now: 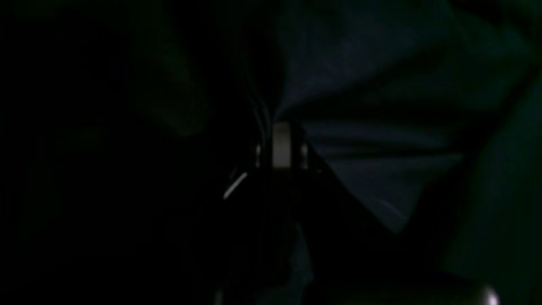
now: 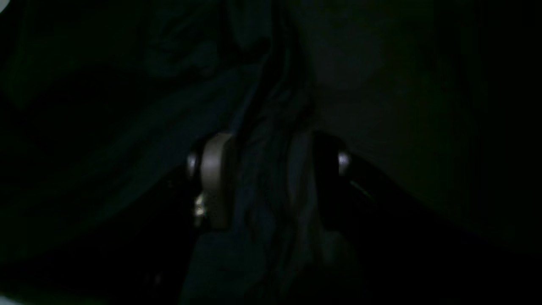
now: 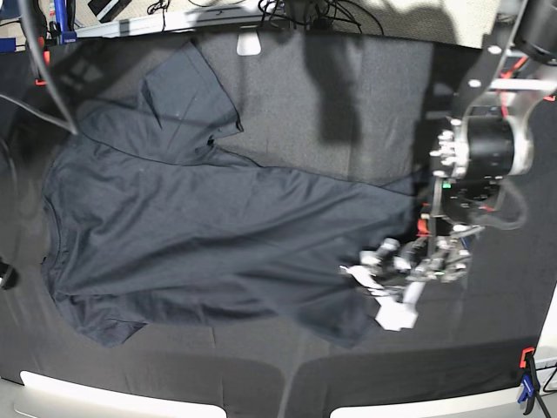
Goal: Layout the t-shirt on the table in an organized manner, then fold the t-shirt properly
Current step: 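Lift the hem with both grippers and pull it apart to flatten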
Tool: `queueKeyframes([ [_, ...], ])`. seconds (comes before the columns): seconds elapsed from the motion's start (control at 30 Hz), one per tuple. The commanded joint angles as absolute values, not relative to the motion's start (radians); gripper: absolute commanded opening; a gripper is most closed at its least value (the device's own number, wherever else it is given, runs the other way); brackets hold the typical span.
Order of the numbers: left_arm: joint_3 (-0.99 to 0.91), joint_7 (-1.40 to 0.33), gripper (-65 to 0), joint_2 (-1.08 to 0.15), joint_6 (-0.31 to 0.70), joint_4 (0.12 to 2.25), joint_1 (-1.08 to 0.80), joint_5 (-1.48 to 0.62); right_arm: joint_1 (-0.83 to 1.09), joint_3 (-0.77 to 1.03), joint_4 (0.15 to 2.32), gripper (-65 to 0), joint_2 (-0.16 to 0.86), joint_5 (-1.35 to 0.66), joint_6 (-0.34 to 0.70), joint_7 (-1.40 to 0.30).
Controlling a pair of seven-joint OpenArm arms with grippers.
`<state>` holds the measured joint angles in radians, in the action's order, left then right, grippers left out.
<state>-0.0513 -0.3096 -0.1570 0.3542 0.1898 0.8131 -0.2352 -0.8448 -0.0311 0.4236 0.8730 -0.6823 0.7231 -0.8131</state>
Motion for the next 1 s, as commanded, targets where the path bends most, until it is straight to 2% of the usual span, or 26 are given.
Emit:
queueKeyframes([
  [0.0, -0.052, -0.273, -65.0, -0.194, 0.35, 0.203, 0.85, -0.229, -0.878, -0.026, 0.439, -37.7, 0.908, -0.694, 0.698, -0.783],
  [0.07, -0.052, -0.272, -65.0, -0.197, 0.402, 0.207, 0.852, -0.195, -0.878, -0.026, 0.439, -37.7, 0.918, -0.711, 0.698, -0.795],
  [0.13, -0.052, -0.276, -65.0, -0.19, 0.403, 0.218, 0.85, -0.179, -0.878, -0.026, 0.439, -37.7, 0.925, -0.748, 0.698, -0.829],
  [0.3, -0.052, -0.316, -65.0, -0.191, 0.262, 0.271, 0.85, -0.176, -0.878, -0.026, 0.439, -37.7, 0.931, -0.82, 0.698, -0.895],
  [0.43, -0.052, -0.344, -65.0, -0.2, 0.239, 0.282, 0.851, -0.191, -0.878, -0.026, 0.439, -39.3, 0.911, -0.892, 0.698, -0.929],
  [0.73, -0.052, -0.359, -65.0, -0.216, 0.222, 0.308, 0.851, -0.192, -0.878, -0.026, 0.439, -39.3, 0.721, -0.86, 0.698, -0.928],
  [0.97, -0.052, -0.366, -65.0, -0.324, 0.182, 0.309, 0.851, -0.194, -0.878, -0.026, 0.439, -39.3, 0.572, -0.811, 0.698, -0.921],
])
